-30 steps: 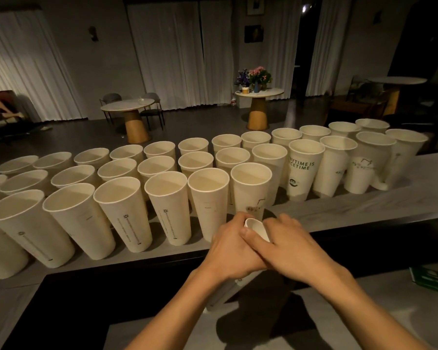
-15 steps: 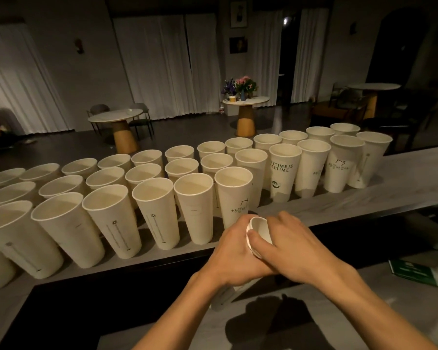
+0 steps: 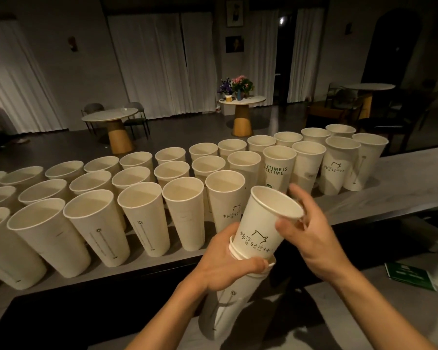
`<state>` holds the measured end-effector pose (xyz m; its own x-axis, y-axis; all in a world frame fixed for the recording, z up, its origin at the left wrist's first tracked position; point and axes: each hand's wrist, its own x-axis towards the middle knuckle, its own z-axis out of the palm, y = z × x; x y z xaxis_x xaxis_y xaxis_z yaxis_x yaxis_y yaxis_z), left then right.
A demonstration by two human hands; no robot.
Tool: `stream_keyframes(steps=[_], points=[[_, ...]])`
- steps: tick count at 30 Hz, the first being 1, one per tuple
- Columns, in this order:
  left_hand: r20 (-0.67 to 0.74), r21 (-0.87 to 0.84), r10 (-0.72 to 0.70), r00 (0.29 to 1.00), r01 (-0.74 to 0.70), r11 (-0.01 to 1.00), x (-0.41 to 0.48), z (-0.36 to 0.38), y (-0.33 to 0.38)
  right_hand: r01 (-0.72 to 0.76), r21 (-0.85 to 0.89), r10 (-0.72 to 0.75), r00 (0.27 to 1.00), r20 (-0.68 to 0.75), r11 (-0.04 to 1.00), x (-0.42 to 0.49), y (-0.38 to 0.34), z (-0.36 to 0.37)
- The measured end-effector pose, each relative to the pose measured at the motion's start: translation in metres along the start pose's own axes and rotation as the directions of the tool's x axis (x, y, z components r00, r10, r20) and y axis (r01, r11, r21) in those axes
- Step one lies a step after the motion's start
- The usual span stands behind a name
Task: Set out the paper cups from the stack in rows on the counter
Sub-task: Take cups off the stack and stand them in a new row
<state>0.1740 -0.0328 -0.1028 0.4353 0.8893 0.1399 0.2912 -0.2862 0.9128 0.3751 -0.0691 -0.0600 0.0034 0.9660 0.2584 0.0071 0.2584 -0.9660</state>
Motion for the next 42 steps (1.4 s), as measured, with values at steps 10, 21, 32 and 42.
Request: stream_keyframes(steps=[10,21,32,42], points=[[-0.028,0.08,-0.144,0.989,0.146,0.986,0.006,-0.003,-0.019,0.094,0.005,-0.092,0.982,-0.168,0.996,0.05,0.007,-0.017],[0.008,0.096,-0.176,0.984,0.174,0.98,0.016,-0.01,-0.023,-0.087,-0.436,0.014,0.986,-0.167,0.896,0.106,0.059,-0.008],[-0.038,0.156,-0.094,0.995,0.099,0.983,0.017,0.004,-0.011,-0.118,-0.701,0.224,0.973,0.06,0.703,0.041,0.033,0.002],[-0.04,0.244,-0.021,0.999,0.031,0.969,0.029,0.027,0.01,-0.149,-0.821,0.355,0.932,0.069,0.551,0.017,0.02,-0.002]])
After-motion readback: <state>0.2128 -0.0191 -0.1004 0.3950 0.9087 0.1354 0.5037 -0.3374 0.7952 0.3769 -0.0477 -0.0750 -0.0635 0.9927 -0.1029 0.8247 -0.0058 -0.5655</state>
